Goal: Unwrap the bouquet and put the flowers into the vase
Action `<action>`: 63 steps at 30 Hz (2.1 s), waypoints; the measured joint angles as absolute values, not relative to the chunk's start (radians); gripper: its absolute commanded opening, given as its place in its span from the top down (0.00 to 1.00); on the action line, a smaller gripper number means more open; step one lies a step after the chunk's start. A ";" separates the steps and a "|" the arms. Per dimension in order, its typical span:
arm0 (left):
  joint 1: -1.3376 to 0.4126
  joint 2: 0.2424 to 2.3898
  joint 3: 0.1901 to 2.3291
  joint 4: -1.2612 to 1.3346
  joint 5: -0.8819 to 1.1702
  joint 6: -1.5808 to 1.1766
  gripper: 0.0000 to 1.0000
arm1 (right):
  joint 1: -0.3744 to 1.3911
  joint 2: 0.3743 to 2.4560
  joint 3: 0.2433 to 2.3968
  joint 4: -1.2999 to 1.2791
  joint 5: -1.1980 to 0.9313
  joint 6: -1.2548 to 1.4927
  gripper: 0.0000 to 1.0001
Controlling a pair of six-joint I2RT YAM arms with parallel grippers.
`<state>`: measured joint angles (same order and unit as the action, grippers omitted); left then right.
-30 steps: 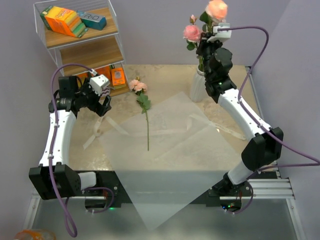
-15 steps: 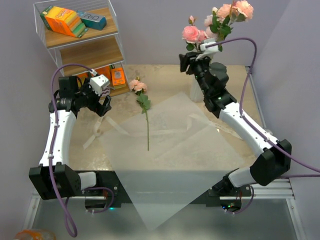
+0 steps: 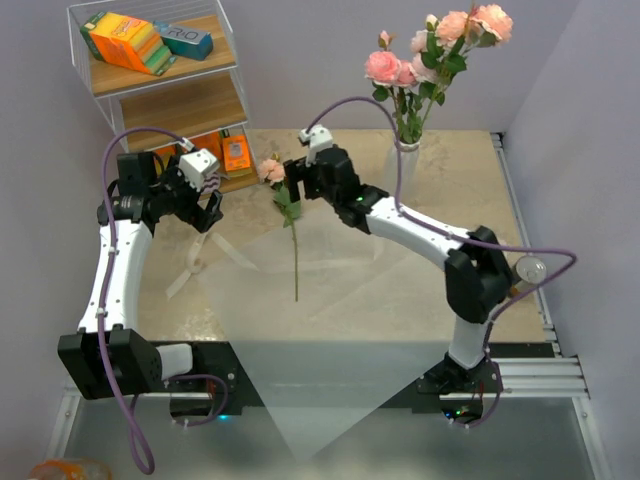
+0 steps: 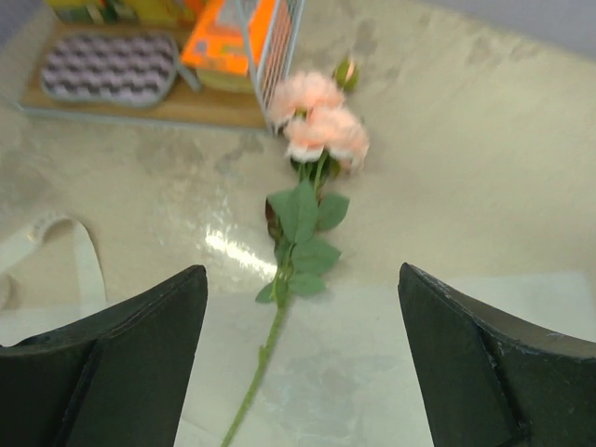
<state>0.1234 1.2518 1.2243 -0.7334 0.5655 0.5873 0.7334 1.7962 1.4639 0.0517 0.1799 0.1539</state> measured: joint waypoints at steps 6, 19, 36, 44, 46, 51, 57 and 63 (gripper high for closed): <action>0.123 1.252 1.224 -0.721 0.566 0.576 0.01 | 0.804 2.037 1.563 -0.070 0.248 0.204 0.08; 0.123 1.252 1.224 -0.720 0.565 0.569 0.01 | 0.830 2.319 1.834 -0.244 0.364 0.251 0.18; 0.123 1.241 1.213 -0.720 0.560 0.570 0.01 | 0.828 2.397 1.903 -0.273 0.402 0.301 0.72; 0.123 1.232 1.212 -0.720 0.552 0.570 0.01 | 0.828 2.394 1.904 -0.277 0.411 0.324 1.00; 0.123 1.231 1.212 -0.720 0.550 0.570 0.01 | 0.827 2.389 1.904 -0.278 0.414 0.327 1.00; 0.123 1.227 1.211 -0.720 0.544 0.570 0.01 | 0.825 2.329 1.901 -0.295 0.434 0.327 1.00; 0.123 1.211 1.211 -0.721 0.543 0.570 0.01 | 0.820 2.077 1.819 -0.289 0.469 0.314 1.00; 0.123 1.211 1.211 -0.722 0.543 0.570 0.01 | 0.798 1.824 1.751 -0.240 0.514 0.263 1.00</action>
<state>0.1234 1.2106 1.2114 -0.7219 0.5430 0.5697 0.7979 1.8244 1.7512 -0.2401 0.5140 0.2634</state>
